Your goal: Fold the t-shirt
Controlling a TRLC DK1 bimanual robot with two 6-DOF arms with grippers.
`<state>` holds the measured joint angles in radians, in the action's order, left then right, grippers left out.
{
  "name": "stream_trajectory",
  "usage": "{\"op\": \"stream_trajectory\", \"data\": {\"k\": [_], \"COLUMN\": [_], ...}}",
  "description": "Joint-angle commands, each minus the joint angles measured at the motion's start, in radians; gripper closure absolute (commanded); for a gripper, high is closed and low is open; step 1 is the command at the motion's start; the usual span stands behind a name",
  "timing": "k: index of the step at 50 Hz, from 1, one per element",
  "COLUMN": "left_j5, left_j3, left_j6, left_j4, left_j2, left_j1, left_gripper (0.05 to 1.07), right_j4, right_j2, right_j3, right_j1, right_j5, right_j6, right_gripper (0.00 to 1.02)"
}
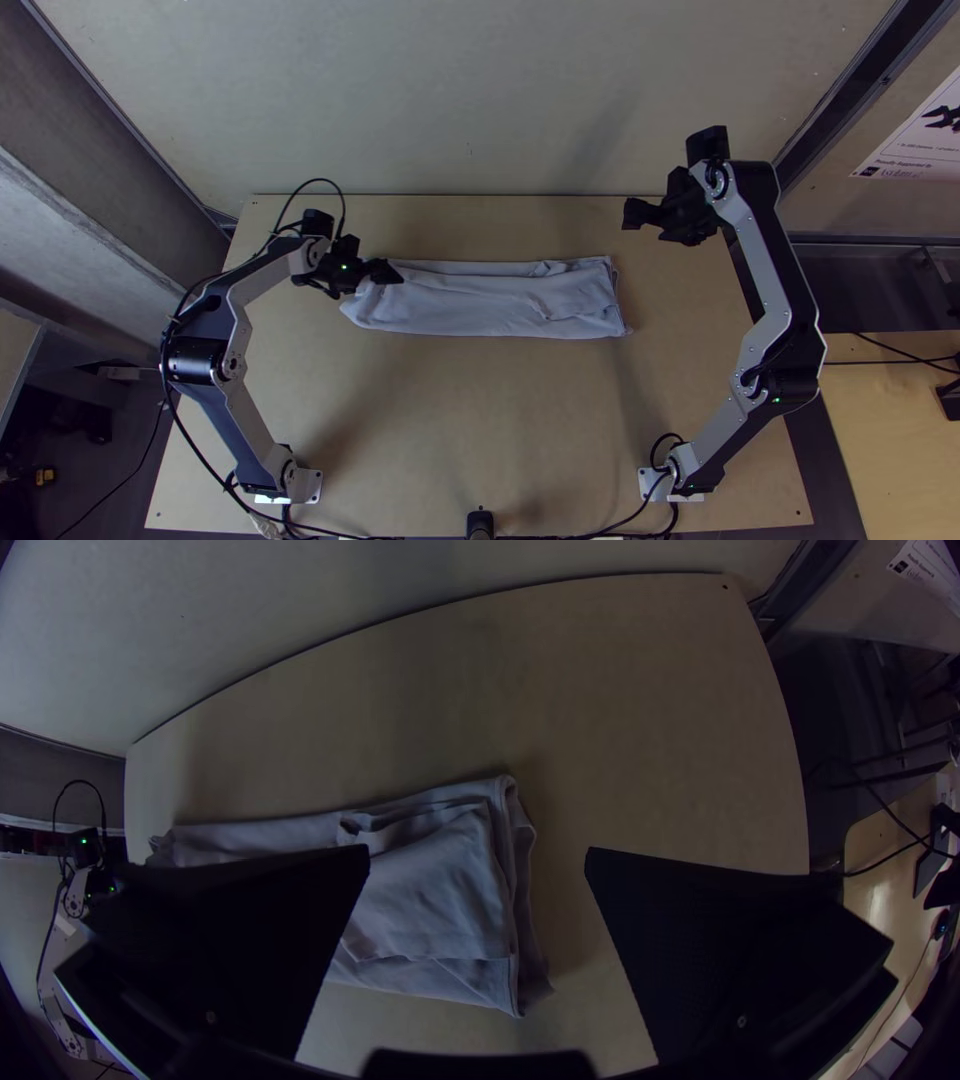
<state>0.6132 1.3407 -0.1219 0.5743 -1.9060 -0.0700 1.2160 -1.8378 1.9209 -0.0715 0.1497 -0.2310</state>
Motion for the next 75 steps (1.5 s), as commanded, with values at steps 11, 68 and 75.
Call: {"op": "stream_trajectory", "data": {"k": [11, 68, 75], "left_j5": [-0.176, -0.449, -0.451], "left_j3": [-0.127, 0.261, 0.331], "left_j6": [-0.073, 0.403, 0.413], "left_j4": [-0.042, 0.426, 0.515], "left_j2": [-0.028, 0.124, 0.139], "left_j1": [-0.099, 0.564, 0.565], "left_gripper": [1.04, 1.05, 1.05], "right_j4": [0.004, -0.133, -0.133], "right_j2": [0.054, 0.17, 0.181], "right_j3": [-0.071, -0.327, -0.335], "right_j1": [-0.007, 0.027, 0.03], "right_j5": [0.016, 0.04, 0.04], "right_j6": [-0.016, -0.005, 0.002], "right_gripper": [0.03, 0.03, 0.03]}}
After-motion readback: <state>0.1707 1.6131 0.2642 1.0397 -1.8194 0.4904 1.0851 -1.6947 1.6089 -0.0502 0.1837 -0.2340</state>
